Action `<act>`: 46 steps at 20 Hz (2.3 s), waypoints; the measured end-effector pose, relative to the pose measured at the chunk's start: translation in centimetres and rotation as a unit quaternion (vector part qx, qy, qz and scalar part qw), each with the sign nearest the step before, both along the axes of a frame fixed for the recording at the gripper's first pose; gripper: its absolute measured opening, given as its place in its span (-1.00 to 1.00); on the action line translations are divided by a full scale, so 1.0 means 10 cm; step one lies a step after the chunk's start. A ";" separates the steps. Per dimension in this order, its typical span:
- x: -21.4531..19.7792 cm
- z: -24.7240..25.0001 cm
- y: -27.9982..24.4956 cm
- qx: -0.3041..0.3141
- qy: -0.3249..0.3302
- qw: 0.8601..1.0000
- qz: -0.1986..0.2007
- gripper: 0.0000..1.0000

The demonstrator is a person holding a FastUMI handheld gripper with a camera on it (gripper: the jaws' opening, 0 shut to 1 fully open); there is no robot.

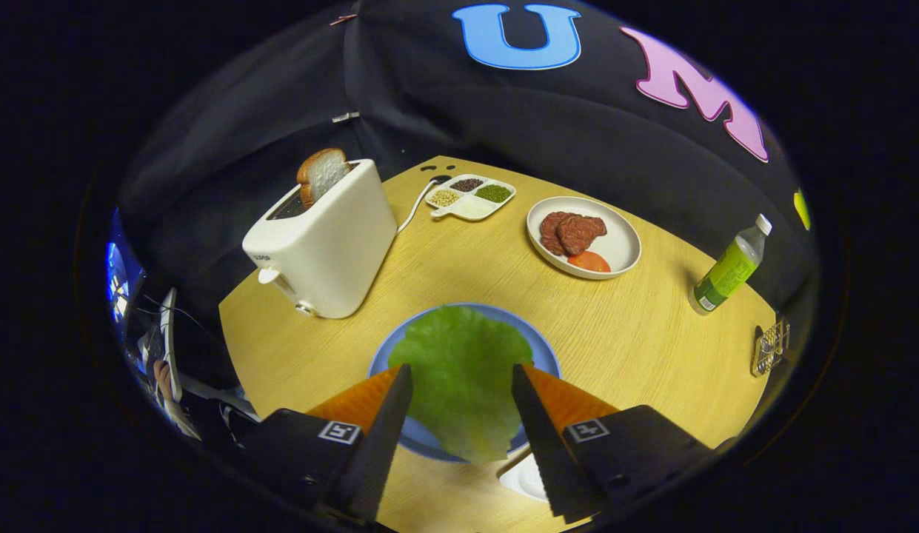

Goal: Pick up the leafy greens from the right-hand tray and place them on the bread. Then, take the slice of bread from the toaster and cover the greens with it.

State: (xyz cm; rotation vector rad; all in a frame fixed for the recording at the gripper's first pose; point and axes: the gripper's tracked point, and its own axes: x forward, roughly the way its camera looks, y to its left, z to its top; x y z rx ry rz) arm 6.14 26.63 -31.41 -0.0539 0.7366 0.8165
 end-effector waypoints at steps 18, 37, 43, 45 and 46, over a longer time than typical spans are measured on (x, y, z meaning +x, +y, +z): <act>-0.04 1.11 0.27 0.051 -0.083 0.995 -0.015 0.65; 0.20 1.64 2.35 0.042 -0.073 0.996 0.023 0.63; 0.49 1.44 2.65 0.009 -0.066 0.998 -0.004 0.57; 0.52 1.40 2.71 -0.003 -0.059 0.998 -0.007 0.25; 0.53 1.38 2.73 -0.006 -0.055 0.998 -0.007 0.09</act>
